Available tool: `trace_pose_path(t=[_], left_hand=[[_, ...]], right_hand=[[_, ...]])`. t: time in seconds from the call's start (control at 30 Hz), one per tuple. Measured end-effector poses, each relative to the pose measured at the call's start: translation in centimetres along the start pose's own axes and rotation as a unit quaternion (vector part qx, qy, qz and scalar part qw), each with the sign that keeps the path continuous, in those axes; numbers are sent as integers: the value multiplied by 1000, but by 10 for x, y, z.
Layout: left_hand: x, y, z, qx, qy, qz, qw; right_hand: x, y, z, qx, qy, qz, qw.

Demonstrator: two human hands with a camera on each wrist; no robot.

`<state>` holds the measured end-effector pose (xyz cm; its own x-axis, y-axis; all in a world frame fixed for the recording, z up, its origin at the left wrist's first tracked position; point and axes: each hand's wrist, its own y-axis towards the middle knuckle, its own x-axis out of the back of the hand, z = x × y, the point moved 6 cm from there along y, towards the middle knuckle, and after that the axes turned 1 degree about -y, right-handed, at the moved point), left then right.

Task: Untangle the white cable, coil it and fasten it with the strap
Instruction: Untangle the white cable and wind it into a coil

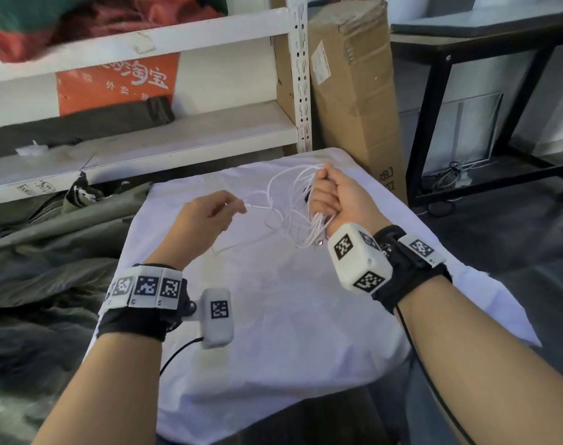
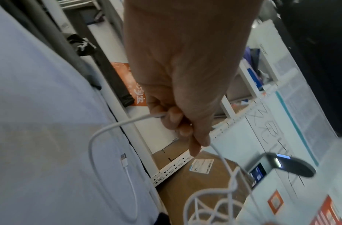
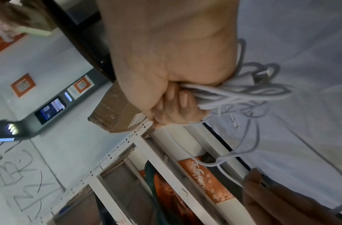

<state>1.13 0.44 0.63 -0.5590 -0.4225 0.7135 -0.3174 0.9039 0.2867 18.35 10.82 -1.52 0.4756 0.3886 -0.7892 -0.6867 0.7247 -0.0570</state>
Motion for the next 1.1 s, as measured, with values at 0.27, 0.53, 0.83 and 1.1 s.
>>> trace_pose_path(t=[0.27, 0.53, 0.83, 1.1], left_hand=[[17, -5, 81, 251, -265, -175, 914], [36, -11, 85, 238, -104, -254, 932], [33, -9, 86, 245, -81, -185, 948], [9, 6, 8, 61, -5, -98, 993]], right_hand=[[33, 2, 26, 116, 79, -114, 984], [38, 3, 19, 82, 43, -144, 985], [14, -2, -10, -26, -56, -90, 994], [0, -9, -17, -33, -163, -83, 983]])
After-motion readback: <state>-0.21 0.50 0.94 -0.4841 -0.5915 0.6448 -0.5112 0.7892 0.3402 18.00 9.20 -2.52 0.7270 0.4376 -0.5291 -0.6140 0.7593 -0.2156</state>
